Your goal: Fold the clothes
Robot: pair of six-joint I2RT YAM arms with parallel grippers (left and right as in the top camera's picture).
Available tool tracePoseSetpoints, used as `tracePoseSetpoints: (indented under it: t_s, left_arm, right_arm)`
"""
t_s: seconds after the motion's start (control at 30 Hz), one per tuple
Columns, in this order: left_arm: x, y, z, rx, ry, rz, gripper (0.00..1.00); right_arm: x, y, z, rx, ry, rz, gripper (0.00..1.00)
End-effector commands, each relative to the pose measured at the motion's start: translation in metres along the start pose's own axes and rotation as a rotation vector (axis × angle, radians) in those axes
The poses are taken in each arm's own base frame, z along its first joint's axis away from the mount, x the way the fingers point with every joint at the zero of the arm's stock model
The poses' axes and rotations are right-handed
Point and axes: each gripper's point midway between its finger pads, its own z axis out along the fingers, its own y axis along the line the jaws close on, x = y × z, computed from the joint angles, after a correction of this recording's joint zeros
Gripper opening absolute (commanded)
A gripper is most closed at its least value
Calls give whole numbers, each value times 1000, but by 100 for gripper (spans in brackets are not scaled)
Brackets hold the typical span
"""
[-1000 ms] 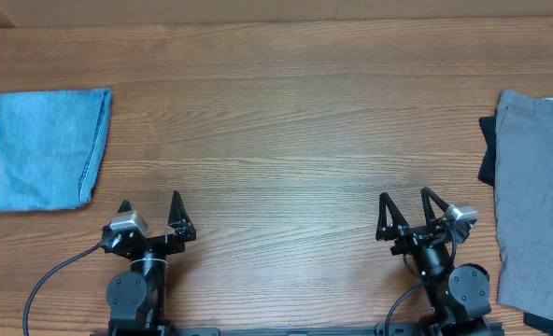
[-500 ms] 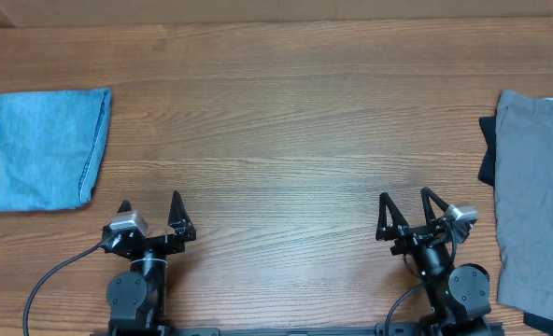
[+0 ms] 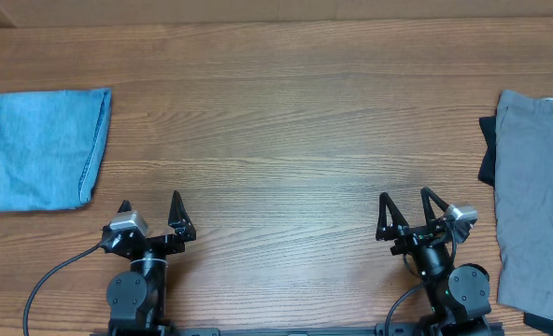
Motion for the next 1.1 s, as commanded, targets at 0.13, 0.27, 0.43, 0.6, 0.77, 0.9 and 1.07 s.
tracePoseSetpoints:
  t_s: [0.13, 0.27, 0.43, 0.6, 0.77, 0.9, 1.07]
  left_arm:
    - [-3, 4, 0, -19, -18, 21, 100]
    - [-3, 4, 0, -19, -18, 21, 100]
    - [-3, 4, 0, -19, -18, 21, 100]
    - [-3, 4, 0, -19, -18, 20, 100]
    - [-3, 4, 0, -19, -18, 20, 100]
    - [-3, 4, 0, -19, -18, 21, 100]
    - [-3, 4, 0, -19, -18, 21, 100]
  right_arm:
    - [0, -2, 0, 3, -10, -3, 100]
    - [0, -2, 0, 3, -10, -3, 100]
    - [-1, -1, 0, 1, -14, -2, 100]
    - [2, 8, 0, -53, 7, 82, 100]
    - [13, 40, -5, -225, 102, 244, 100]
    - [15, 44, -7, -250, 121, 281, 100]
    - [15, 44, -7, -250, 121, 281, 100]
